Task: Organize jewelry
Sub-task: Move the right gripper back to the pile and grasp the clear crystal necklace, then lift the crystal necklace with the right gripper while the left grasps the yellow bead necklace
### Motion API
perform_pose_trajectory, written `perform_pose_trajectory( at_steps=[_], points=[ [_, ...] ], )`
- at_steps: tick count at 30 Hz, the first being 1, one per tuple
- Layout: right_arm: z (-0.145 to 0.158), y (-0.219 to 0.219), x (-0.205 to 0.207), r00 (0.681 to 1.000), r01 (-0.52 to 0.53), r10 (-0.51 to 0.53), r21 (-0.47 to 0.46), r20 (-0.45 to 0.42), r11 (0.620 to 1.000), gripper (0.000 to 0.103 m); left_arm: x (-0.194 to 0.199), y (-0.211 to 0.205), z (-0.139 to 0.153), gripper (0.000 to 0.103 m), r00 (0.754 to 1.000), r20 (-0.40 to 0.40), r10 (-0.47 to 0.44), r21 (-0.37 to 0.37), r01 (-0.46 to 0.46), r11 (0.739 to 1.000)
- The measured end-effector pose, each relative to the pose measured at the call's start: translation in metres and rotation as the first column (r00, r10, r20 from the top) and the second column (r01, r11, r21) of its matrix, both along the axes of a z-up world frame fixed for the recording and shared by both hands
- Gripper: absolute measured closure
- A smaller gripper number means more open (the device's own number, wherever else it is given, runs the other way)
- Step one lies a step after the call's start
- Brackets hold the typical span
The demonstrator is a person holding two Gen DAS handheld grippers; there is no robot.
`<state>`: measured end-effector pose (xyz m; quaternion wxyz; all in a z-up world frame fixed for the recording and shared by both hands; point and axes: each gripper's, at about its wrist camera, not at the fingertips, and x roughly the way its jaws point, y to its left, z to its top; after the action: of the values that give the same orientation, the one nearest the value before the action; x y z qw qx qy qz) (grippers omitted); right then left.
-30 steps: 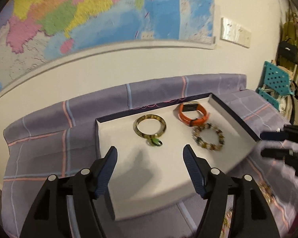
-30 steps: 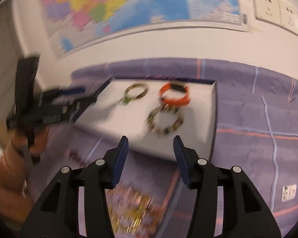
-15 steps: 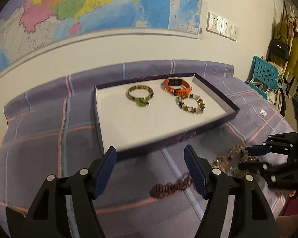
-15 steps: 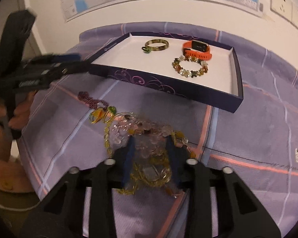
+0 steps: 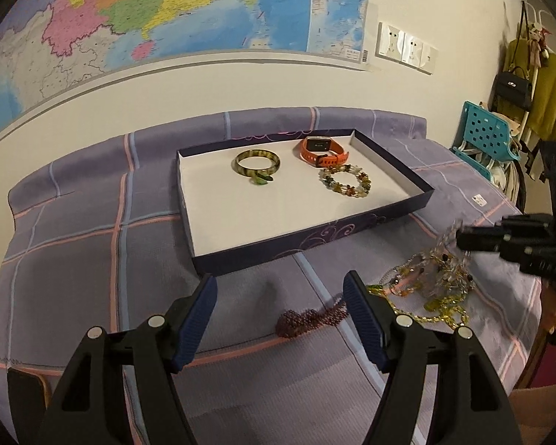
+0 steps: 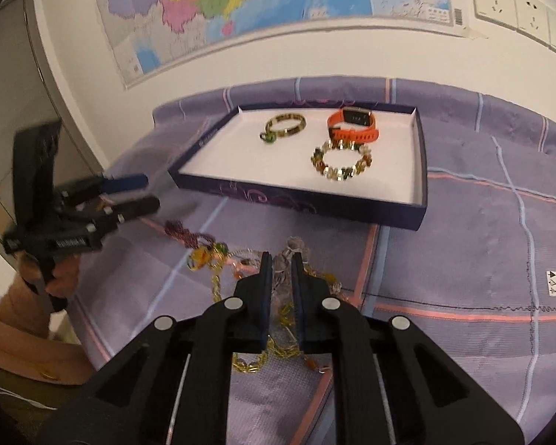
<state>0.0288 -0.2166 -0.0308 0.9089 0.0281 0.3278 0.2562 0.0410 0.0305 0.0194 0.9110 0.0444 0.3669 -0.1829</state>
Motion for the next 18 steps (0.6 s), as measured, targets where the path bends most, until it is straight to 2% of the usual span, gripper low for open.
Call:
perform_pose_trajectory(
  at_steps=[4,8,12,18],
  points=[
    [0.018,-0.011,-0.007,0.999,-0.010,0.008,0.073,0.032,0.997,0.092,-0.005,-0.003,0.001,0.035,1.000,0.007,-0.023,0.001,0.023,1.000],
    [0.031,-0.014,-0.015,0.997,-0.008,0.002,0.077,0.073,0.997,0.092,-0.010,-0.009,-0.004,0.035,0.998,-0.014,-0.061,-0.015,0.061,0.998],
    [0.032,-0.012,-0.017,0.997,-0.007,0.001,0.074,0.075,0.997,0.092,-0.021,-0.022,-0.012,0.037,0.993,-0.030,-0.116,0.005,0.116,0.993],
    [0.021,-0.012,-0.013,0.999,-0.005,0.001,0.083,0.047,0.997,0.092,-0.030,-0.044,-0.022,0.051,0.977,-0.063,-0.206,0.004,0.206,0.978]
  ],
)
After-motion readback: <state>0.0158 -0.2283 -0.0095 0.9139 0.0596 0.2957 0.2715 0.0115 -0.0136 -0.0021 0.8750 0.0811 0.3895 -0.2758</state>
